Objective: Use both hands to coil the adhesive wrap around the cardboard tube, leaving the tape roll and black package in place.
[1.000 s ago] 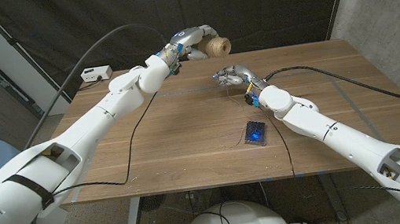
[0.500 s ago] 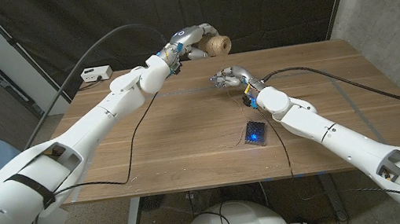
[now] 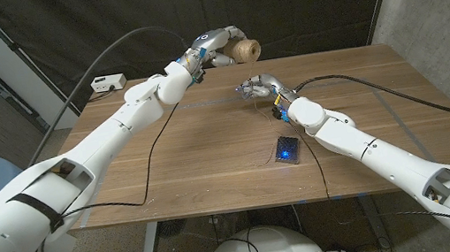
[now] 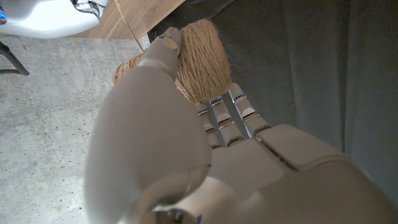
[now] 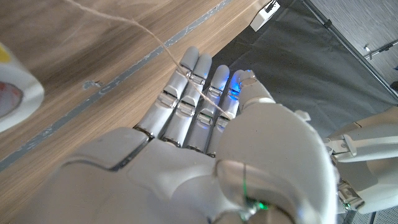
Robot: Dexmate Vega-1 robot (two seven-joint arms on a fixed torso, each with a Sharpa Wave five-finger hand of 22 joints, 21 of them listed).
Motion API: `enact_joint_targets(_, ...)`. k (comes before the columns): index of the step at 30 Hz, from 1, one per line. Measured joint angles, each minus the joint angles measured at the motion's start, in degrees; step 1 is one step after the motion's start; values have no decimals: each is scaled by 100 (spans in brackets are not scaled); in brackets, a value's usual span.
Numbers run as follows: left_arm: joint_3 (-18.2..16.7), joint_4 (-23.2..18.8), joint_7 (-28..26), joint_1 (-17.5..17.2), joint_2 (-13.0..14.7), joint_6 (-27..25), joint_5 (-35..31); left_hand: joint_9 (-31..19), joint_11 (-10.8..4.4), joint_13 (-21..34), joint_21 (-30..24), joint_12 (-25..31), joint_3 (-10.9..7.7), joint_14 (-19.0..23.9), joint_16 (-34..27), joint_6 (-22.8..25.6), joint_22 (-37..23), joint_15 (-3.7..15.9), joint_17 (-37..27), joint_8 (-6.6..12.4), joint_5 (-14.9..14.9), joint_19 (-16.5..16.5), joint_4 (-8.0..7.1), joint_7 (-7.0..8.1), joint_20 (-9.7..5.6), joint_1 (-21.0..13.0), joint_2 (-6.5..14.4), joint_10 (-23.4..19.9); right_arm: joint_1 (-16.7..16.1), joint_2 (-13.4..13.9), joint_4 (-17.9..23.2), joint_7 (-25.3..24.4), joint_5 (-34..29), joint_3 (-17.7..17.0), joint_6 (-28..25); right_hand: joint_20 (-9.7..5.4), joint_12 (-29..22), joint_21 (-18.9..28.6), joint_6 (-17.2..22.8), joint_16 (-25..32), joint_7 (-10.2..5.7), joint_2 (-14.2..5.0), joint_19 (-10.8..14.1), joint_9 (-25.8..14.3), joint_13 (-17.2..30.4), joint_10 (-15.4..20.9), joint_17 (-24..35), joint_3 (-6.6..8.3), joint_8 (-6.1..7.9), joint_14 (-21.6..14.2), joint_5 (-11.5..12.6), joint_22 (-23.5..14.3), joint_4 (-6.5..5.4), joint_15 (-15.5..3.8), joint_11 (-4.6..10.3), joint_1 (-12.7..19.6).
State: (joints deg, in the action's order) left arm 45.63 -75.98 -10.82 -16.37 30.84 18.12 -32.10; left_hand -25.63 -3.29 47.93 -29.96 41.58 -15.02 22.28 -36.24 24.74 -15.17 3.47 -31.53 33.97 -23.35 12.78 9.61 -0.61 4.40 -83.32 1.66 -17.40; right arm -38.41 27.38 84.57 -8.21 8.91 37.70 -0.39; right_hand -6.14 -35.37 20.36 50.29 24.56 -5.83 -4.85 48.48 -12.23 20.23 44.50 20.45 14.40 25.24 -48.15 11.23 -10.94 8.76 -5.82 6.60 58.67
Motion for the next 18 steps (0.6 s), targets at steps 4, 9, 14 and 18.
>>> enact_joint_targets(4,19,39,-10,19,-26,15,3,0,-13,17,-40,-16,-17,0,0,0,28,0,0,2,0,0,17,0,0,0,0,-13,6,20,2,27,-1,0,-7,0,42,5,0,-20,0,0,0,25,-30,0,-26,0,0,0,0,0,0,0,0,0)
enact_joint_targets(9,39,95,-29,50,-60,28,4,6,-13,27,-40,-18,-18,-10,0,0,29,-10,0,16,0,0,18,0,0,0,0,-13,7,58,58,69,-2,2,-25,0,86,23,-1,-42,0,22,0,39,-71,-1,-26,0,-28,0,0,1,0,0,-1,22)
enact_joint_targets(14,61,147,-56,79,-83,48,5,34,-13,26,-40,-16,-18,-11,0,0,29,-10,0,16,0,0,18,0,0,0,0,-13,-1,91,126,113,-2,3,-54,1,128,23,-24,-63,22,22,-1,52,-110,-1,-48,0,-68,0,-22,1,0,0,-1,22)
enact_joint_targets(18,74,196,-81,101,-103,72,5,32,-13,26,-40,-4,-18,-11,2,0,29,-10,0,16,0,-11,18,0,11,0,0,-12,-21,134,208,154,-2,5,-71,1,130,23,-24,-63,22,22,-1,78,-138,-1,-53,-11,-94,0,-22,1,-10,0,-1,22)
